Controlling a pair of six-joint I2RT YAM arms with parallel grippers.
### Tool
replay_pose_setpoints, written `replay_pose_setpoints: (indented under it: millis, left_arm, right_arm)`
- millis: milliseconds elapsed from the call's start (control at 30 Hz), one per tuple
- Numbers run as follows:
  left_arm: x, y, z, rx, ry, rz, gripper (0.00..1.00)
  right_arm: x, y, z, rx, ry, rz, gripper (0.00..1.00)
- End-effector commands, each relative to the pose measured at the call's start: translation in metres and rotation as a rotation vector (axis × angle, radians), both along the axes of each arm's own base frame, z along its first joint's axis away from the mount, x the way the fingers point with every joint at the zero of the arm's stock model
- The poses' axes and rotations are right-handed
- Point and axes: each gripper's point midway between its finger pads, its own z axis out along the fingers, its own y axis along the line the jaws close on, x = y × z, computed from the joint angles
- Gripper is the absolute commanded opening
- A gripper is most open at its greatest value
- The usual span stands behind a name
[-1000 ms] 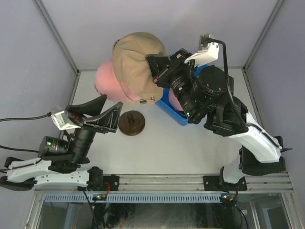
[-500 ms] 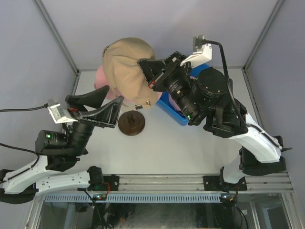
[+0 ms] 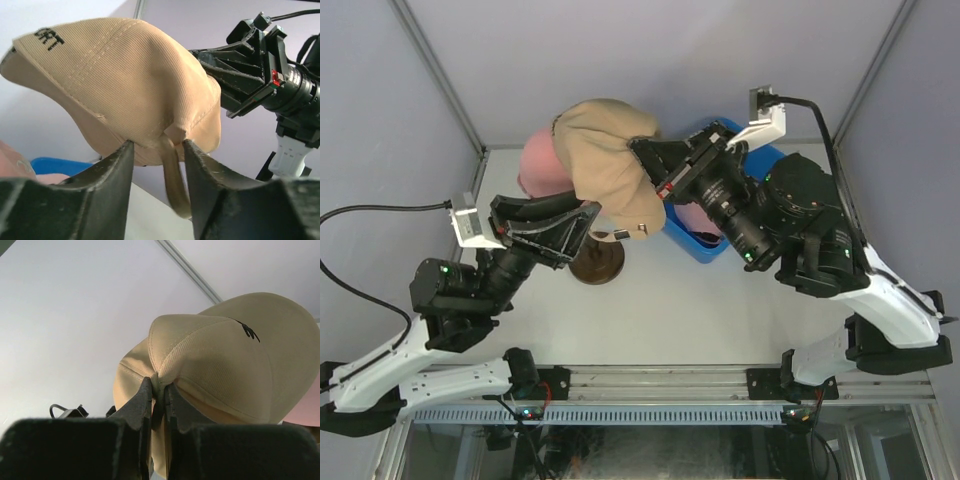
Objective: Stack the hats
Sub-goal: Stack the hat on the hat.
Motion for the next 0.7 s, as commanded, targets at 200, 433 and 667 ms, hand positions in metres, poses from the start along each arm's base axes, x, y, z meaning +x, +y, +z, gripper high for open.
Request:
replay_pose_setpoints:
  millis: [200,433,667]
  left_arm:
    - [-0.020,0.012,0.057,-0.062,-0.124,-0.058,0.15]
    - [-0.017,0.010,0.072,-0.057,-0.142,-0.060,0.00]
    - [-0.018,0.017,0.099,-0.079,-0.172,-0.048,0.00]
  right_arm:
    - [0.000,-0.035,0.012,0.097,-0.021,-0.013,0.00]
    - [0.003,-0.040,0.003,0.082,-0.021,-0.016,0.00]
    - [0.006,-0.052,-0.008,0.055,-0.031,-0.062,0.00]
